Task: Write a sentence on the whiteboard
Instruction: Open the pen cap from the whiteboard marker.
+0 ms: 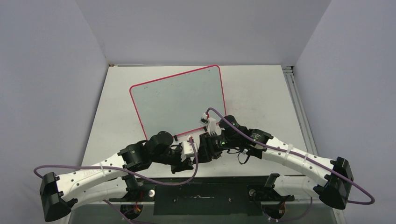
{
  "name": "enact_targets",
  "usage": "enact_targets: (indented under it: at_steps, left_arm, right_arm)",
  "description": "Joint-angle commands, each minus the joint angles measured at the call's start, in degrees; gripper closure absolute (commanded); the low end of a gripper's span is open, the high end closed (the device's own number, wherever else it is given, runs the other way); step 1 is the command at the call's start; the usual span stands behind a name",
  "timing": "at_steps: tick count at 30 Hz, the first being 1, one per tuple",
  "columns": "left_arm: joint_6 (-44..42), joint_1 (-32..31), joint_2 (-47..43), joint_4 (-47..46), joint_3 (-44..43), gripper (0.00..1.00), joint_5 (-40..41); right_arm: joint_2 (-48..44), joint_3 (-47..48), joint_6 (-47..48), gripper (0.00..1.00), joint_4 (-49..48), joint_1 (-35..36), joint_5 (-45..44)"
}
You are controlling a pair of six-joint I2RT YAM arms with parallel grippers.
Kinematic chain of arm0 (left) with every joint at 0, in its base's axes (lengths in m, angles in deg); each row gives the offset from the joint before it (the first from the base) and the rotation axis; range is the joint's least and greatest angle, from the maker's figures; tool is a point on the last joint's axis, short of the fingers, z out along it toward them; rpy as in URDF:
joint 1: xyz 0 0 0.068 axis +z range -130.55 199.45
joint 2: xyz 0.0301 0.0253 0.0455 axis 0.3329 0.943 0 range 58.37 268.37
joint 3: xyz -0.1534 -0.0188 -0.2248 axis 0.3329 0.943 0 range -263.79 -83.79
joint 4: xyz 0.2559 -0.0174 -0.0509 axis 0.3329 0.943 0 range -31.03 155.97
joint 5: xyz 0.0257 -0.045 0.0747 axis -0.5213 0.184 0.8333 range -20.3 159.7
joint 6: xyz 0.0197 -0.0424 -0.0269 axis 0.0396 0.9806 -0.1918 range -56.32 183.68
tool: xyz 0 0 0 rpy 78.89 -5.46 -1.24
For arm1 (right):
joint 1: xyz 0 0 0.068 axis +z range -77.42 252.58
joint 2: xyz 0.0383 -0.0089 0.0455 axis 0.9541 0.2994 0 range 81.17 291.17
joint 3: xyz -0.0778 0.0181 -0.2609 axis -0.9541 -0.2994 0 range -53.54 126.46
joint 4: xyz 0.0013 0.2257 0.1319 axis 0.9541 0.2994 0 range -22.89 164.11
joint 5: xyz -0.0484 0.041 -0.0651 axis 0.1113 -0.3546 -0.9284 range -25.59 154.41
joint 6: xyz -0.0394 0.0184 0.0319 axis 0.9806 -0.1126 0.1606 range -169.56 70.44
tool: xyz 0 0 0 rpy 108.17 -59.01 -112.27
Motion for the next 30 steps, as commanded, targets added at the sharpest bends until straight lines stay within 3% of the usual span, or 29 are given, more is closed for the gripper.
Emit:
enact_targets:
  at_steps: [1, 9, 14, 20, 27, 30]
  left_arm:
    - [0.7, 0.4, 0.0, -0.9, -3.1, 1.00, -1.0]
    - [0.7, 0.7, 0.5, -1.1, -3.0, 1.00, -2.1]
    - [0.6, 0.7, 0.2, -1.4, -2.6, 1.00, -1.8]
    - [0.3, 0.6, -1.7, -2.5, -1.4, 1.00, 1.6]
    - [-0.5, -0.7, -1.5, -3.3, -0.4, 1.00, 4.4]
    - [-0.8, -1.3, -0.7, -3.0, -0.4, 1.00, 6.3]
  right_arm:
    - [-1.6, -0.6, 0.1, 0.61, -1.2, 0.8, 1.5]
    - [-2.1, -1.1, -0.4, 0.73, -2.3, 1.8, 0.4]
    - [-1.8, -0.9, 0.2, 0.94, -1.7, 1.8, -0.5]
    - [-6.3, 1.1, 2.4, 0.95, 1.5, 0.7, -3.3]
    - [-9.4, 4.1, 9.8, 0.95, 11.8, -9.7, 3.6]
    - [-8.2, 8.4, 14.7, 0.95, 18.7, -10.7, 2.9]
